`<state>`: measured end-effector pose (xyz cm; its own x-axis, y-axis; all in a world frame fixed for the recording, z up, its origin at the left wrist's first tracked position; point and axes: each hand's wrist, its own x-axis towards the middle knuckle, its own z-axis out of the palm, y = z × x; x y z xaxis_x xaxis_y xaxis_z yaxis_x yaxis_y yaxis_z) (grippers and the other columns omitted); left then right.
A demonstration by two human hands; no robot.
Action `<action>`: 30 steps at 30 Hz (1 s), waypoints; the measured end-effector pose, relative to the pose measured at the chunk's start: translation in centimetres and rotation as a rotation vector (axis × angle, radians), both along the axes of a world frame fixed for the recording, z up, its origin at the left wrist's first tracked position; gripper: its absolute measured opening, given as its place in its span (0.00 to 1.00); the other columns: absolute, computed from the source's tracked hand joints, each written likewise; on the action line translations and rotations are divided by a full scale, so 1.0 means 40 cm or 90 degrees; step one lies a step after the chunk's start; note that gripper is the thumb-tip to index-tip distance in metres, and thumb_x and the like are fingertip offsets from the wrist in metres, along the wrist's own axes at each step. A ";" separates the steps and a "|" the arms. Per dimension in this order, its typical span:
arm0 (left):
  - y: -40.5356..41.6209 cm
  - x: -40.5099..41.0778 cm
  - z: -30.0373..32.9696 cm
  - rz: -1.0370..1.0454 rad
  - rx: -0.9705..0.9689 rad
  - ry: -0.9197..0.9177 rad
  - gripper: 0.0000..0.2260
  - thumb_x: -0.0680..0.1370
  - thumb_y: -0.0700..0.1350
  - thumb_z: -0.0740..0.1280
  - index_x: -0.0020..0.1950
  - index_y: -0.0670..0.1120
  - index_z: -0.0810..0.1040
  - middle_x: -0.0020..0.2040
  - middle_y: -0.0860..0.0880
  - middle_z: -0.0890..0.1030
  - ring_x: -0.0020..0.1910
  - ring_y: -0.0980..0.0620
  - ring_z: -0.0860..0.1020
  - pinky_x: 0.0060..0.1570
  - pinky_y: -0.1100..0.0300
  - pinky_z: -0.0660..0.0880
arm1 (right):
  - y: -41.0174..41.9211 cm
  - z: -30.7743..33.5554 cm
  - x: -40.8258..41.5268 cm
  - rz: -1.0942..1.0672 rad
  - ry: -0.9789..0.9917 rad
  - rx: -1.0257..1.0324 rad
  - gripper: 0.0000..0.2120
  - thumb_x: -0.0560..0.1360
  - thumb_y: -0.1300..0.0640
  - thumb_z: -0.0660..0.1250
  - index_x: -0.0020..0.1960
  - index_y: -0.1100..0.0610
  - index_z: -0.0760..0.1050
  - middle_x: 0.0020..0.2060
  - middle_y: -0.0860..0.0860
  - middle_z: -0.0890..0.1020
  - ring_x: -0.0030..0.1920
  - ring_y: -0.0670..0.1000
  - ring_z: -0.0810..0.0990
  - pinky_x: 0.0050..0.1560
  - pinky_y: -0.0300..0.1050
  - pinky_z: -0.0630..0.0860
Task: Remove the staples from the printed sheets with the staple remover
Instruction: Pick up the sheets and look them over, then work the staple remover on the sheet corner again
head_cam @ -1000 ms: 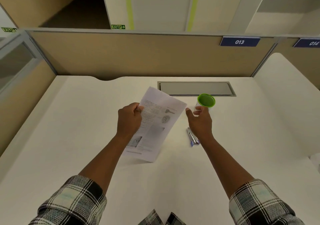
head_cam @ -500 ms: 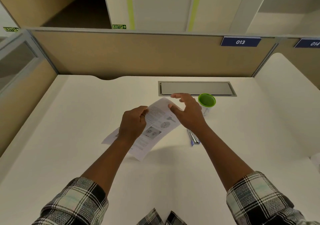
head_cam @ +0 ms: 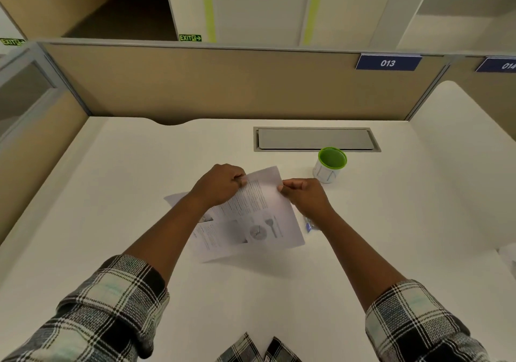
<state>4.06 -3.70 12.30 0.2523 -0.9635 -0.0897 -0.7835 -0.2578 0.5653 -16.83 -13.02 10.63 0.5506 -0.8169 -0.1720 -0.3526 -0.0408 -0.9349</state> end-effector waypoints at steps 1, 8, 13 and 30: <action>-0.005 -0.002 -0.008 -0.011 0.024 0.004 0.13 0.81 0.47 0.62 0.35 0.49 0.74 0.33 0.55 0.75 0.34 0.55 0.73 0.35 0.60 0.66 | 0.002 -0.013 -0.006 -0.010 -0.006 0.034 0.06 0.75 0.57 0.70 0.50 0.54 0.84 0.41 0.48 0.86 0.39 0.43 0.83 0.43 0.38 0.79; -0.037 -0.030 -0.055 -0.032 0.083 -0.028 0.09 0.79 0.45 0.63 0.44 0.46 0.82 0.40 0.52 0.81 0.40 0.52 0.78 0.41 0.58 0.73 | 0.017 -0.093 -0.037 -0.036 0.000 0.198 0.03 0.72 0.56 0.73 0.43 0.54 0.85 0.41 0.61 0.84 0.40 0.54 0.77 0.47 0.52 0.78; -0.053 -0.032 -0.084 -0.038 0.096 -0.084 0.09 0.77 0.43 0.64 0.38 0.48 0.80 0.38 0.53 0.81 0.39 0.51 0.78 0.38 0.60 0.69 | -0.006 -0.107 -0.077 -0.015 0.024 0.279 0.07 0.78 0.57 0.65 0.51 0.57 0.82 0.44 0.53 0.85 0.40 0.49 0.83 0.41 0.38 0.72; -0.057 -0.048 -0.223 -0.063 0.163 0.003 0.11 0.77 0.41 0.61 0.35 0.47 0.75 0.36 0.51 0.79 0.39 0.49 0.76 0.39 0.57 0.70 | -0.131 -0.317 -0.080 -0.002 0.520 -0.156 0.18 0.72 0.55 0.65 0.60 0.57 0.67 0.51 0.56 0.78 0.53 0.60 0.78 0.51 0.51 0.73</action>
